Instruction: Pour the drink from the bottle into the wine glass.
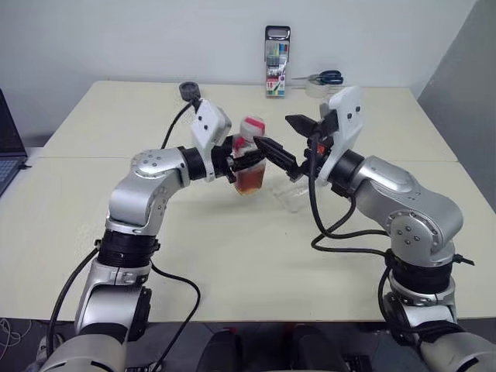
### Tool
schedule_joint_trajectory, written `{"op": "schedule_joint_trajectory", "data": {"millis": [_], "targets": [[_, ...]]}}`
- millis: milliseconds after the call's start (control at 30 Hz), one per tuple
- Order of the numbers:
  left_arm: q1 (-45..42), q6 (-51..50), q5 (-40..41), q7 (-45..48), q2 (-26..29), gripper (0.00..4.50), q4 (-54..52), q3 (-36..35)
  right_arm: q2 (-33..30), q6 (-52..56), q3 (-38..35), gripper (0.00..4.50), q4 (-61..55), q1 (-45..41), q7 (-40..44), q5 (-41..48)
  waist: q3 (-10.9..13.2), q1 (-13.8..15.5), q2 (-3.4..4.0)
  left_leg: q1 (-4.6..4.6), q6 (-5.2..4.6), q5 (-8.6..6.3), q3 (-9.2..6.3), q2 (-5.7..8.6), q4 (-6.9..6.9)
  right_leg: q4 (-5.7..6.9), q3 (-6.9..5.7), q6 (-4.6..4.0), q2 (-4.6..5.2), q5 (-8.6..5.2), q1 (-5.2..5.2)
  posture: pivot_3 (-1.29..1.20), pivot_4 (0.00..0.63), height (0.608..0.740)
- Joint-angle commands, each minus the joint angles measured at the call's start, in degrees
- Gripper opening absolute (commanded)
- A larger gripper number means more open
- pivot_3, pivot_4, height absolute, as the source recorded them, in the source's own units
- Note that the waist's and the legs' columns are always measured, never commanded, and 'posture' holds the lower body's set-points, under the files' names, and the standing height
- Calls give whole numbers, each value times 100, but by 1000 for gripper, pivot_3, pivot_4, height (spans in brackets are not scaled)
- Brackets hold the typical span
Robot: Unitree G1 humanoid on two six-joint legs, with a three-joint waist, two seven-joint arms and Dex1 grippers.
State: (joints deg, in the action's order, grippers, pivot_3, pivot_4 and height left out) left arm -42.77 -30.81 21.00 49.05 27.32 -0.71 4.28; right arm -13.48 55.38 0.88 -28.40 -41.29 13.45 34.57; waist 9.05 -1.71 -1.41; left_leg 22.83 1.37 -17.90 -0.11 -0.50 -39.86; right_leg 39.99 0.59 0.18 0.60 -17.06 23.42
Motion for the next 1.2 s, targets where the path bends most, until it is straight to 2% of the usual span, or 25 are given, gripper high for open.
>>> {"op": "schedule_joint_trajectory", "data": {"millis": [33,467,567,767,1000,1100,1200], "targets": [[-100,141,70,52,-101,1824,-195,-19,86,-165,-3,4500,6,-128,-66,-83,0,-3,0,1,0,0,1,0,0,0,1,0,0,0,2,0,150,740],[-122,-139,276,-151,-425,1824,-282,-126,243,-619,128,4500,417,-144,126,-423,0,-5,1,2,-1,0,3,0,0,2,3,0,0,0,5,0,150,740],[-116,-151,280,-189,-432,1824,-292,-125,211,-649,157,3884,407,-127,189,-433,0,-4,1,2,-1,0,3,0,0,1,3,0,0,0,5,0,150,740],[-144,-143,263,-223,-421,1824,-264,-107,180,-622,209,1827,371,-92,285,-439,0,-4,1,2,-1,0,3,0,0,1,3,0,0,0,5,0,150,740],[-145,-256,386,-160,-409,1824,-398,-135,84,-619,240,1807,382,-134,487,-386,1,-4,1,2,-1,0,3,0,0,1,3,0,0,0,5,0,150,740],[-87,-488,723,210,-271,1824,-712,-131,-249,-596,51,1807,527,-396,1207,27,2,-5,2,5,-1,0,4,0,-1,0,3,0,0,0,7,0,150,740],[-58,-765,1331,1012,105,1824,-1168,-143,-766,-415,-157,1807,811,-749,2452,802,9,-15,9,4,-1,-1,3,0,2,-1,2,0,0,0,7,0,150,740]]}}
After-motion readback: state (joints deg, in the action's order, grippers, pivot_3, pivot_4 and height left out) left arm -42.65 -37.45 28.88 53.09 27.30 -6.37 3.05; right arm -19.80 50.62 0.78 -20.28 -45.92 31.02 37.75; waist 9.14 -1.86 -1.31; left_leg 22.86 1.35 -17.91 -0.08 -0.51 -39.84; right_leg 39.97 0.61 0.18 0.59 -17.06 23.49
